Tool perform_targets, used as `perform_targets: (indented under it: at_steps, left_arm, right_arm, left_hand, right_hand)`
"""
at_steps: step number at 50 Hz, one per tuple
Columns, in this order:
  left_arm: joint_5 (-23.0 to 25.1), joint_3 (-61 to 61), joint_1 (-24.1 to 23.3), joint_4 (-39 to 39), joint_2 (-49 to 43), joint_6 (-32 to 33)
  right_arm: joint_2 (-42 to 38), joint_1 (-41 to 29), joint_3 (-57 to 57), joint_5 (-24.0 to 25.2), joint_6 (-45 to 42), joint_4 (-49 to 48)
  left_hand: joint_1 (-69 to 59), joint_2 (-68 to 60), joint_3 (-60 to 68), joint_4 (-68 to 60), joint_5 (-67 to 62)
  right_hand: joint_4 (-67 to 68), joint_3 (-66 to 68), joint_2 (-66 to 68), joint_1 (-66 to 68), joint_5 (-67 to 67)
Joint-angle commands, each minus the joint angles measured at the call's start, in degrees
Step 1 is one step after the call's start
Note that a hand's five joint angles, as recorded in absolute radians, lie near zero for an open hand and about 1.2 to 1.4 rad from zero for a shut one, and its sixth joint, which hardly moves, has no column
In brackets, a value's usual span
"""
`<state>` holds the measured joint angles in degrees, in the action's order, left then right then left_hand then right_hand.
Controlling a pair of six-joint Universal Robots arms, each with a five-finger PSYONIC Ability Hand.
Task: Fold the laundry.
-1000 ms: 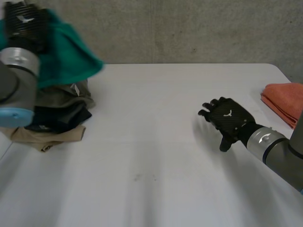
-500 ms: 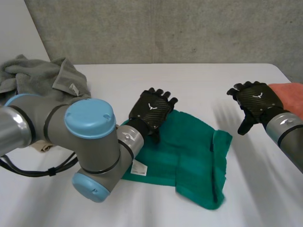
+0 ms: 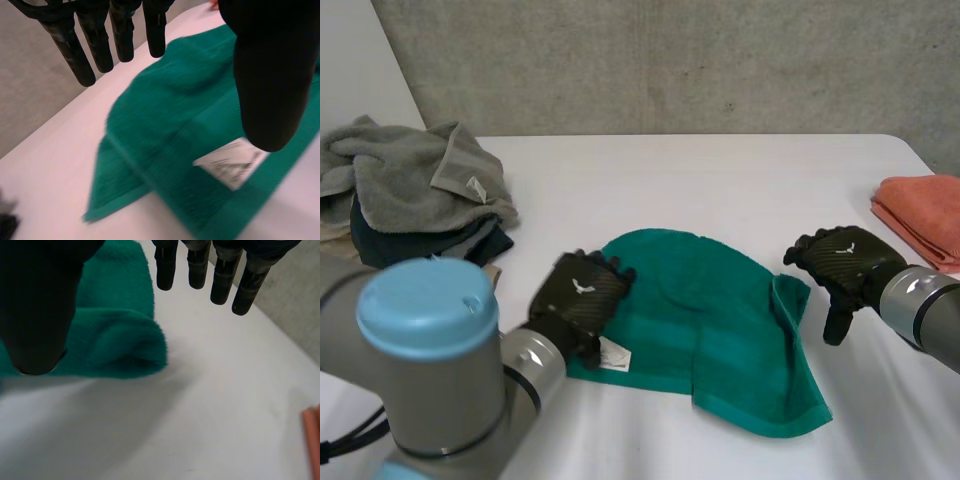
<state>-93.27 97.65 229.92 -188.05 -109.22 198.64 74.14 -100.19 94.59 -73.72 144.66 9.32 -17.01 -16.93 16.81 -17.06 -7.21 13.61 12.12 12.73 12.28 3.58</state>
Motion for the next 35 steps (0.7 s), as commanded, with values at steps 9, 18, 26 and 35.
perform_targets:
  at_steps: [9, 18, 26, 35]
  left_arm:
    - [1.0, -15.8, -19.1, -8.7, -11.0, -2.6]
    - [4.8, -27.5, -22.3, -4.9, -24.3, -0.1]
    - [6.8, -31.5, -22.8, -4.2, -29.0, 7.1]
    - [-3.1, -31.5, -21.4, -4.6, -23.4, 8.2]
  right_arm:
    - [-0.9, 9.8, -0.5, -0.1, -5.3, -5.5]
    - [-1.1, 11.2, -0.1, 0.3, -1.1, -5.5]
    - [-1.4, 11.2, 0.0, 0.6, -0.8, -5.5]
    - [-2.2, 10.9, -0.5, 0.5, -0.7, -5.4]
  left_hand:
    - [0.9, 0.8, -0.7, 1.0, 1.1]
    - [-0.8, -0.9, 1.0, -0.7, -0.6]
    - [-21.8, -21.8, 21.9, -21.7, -21.6]
    - [-63.0, -63.1, 63.2, -62.9, -62.8]
  right_hand:
    - [-3.6, -2.1, -2.7, -2.3, -3.6]
    - [-3.6, -2.1, -2.7, -2.3, -3.6]
    - [-3.6, -2.1, -2.7, -2.3, -3.6]
    - [-3.6, -2.1, -2.7, -2.3, -3.6]
